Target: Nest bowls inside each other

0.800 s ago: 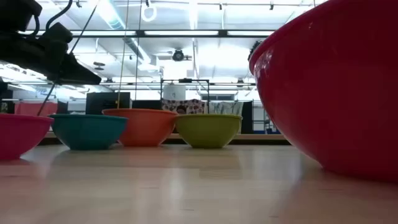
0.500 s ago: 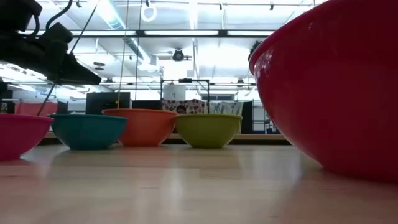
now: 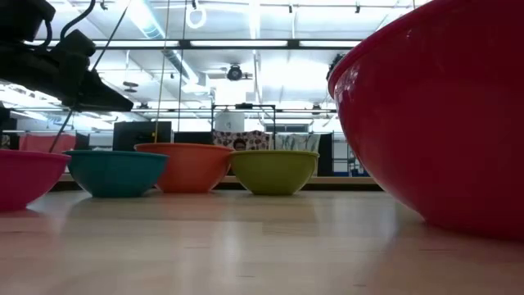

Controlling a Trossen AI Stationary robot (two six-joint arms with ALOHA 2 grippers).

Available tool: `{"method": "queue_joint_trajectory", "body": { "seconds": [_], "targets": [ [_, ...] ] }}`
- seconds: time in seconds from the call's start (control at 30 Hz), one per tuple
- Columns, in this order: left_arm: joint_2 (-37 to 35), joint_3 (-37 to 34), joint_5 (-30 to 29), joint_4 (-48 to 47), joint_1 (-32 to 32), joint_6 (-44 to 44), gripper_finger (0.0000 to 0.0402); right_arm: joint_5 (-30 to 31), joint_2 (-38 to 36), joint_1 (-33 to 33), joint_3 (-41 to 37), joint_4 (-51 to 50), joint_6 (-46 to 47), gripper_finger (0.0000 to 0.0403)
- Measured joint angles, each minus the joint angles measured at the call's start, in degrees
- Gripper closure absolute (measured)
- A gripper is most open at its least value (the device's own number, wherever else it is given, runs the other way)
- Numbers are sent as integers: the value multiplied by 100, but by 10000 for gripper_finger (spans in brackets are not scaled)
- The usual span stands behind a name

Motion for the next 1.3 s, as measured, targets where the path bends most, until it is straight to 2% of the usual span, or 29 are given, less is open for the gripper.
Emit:
{"method": "queue_joint_trajectory", "body": {
  "seconds": [1.03,1.17,1.3],
  "targets": [
    [0,0,1,0,0,3,209,0,0,1,2,2,-1,275],
    [0,-2,2,35,0,548,209,0,2,0,1,0,1,275],
    [10,-2,-107,622,22,775,209,2,2,-1,0,2,1,275]
  ]
}}
